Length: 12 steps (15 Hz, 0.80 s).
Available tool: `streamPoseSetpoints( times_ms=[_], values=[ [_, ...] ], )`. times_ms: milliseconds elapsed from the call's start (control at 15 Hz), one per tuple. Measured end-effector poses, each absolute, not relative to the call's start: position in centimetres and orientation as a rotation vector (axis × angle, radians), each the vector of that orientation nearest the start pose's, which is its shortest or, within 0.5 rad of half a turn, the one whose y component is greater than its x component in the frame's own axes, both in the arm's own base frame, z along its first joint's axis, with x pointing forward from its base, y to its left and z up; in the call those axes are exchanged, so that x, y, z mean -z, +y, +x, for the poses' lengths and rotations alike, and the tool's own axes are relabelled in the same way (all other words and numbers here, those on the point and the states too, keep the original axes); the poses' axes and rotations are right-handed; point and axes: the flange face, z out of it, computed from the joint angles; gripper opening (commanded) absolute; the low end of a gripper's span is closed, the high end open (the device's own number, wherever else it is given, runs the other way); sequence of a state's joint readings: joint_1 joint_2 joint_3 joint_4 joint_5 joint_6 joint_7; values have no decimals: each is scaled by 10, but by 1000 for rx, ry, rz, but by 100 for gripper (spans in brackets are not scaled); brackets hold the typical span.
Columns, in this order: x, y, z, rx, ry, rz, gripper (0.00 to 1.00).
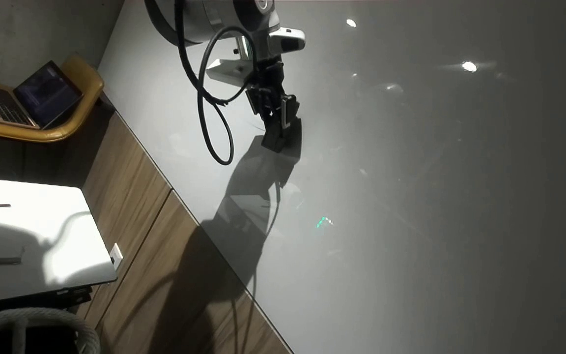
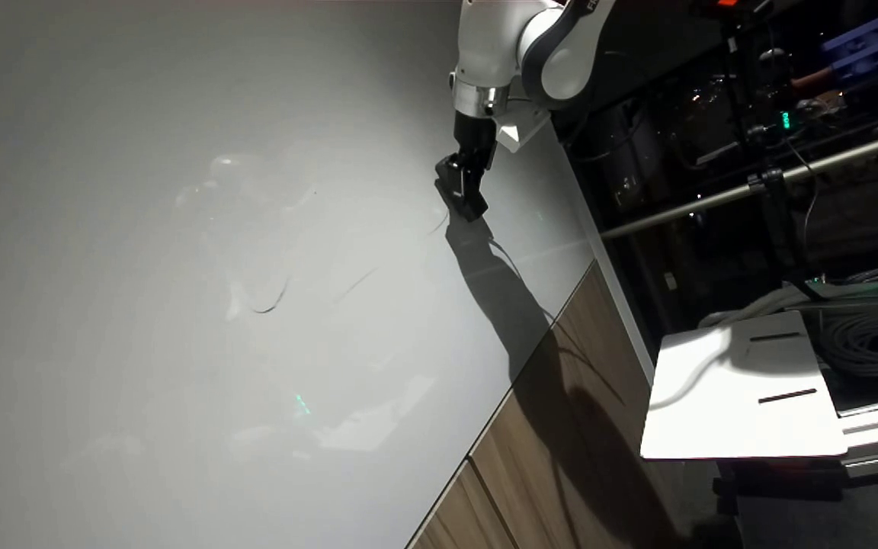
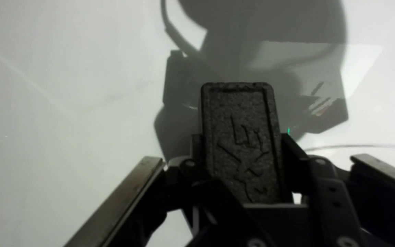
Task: Use the eraser to wipe the writings on the whiteboard
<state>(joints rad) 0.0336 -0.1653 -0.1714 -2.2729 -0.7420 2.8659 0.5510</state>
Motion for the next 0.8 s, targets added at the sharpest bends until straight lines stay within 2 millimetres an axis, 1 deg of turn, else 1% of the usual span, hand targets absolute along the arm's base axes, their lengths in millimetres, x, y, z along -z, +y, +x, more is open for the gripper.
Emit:
streamPoseSetpoints(
  times_ms=[267, 533, 667, 800],
  values=[
    [-513, -25, 544, 1353, 48, -3118, 30],
    [-510, -18, 547, 1333, 35, -3131, 30],
    [-504, -6, 549, 1315, 11, -3130, 30],
    [-494, 17, 550, 1291, -16, -3120, 30]
  ],
)
